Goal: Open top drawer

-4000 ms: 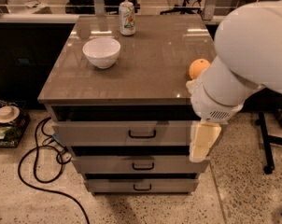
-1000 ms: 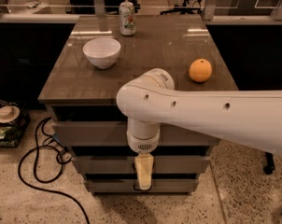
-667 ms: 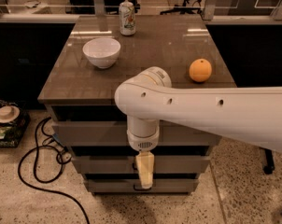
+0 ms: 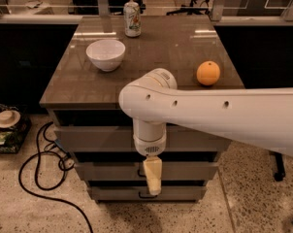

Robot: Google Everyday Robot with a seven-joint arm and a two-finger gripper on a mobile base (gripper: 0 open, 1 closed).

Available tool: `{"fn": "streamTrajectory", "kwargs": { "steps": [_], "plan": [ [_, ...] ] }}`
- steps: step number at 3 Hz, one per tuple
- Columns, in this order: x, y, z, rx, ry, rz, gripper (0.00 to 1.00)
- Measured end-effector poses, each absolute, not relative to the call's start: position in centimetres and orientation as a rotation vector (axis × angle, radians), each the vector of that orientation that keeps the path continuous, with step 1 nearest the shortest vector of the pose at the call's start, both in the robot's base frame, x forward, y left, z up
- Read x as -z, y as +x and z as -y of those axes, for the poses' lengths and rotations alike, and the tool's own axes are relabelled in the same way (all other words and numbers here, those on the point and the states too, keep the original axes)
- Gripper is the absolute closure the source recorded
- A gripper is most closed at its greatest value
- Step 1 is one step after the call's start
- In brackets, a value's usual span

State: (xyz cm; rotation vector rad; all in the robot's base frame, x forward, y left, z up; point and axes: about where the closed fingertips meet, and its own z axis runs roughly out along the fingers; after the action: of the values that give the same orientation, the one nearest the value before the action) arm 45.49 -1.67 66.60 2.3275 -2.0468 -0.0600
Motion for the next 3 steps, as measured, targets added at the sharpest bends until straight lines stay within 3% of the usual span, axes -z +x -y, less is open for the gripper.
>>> {"fn": "streamTrajectory", "kwargs": {
  "steps": [3],
  "plan": [
    [-64.1, 46.2, 0.2, 0.171, 2.339, 2.025, 0.0]
  ]
}}
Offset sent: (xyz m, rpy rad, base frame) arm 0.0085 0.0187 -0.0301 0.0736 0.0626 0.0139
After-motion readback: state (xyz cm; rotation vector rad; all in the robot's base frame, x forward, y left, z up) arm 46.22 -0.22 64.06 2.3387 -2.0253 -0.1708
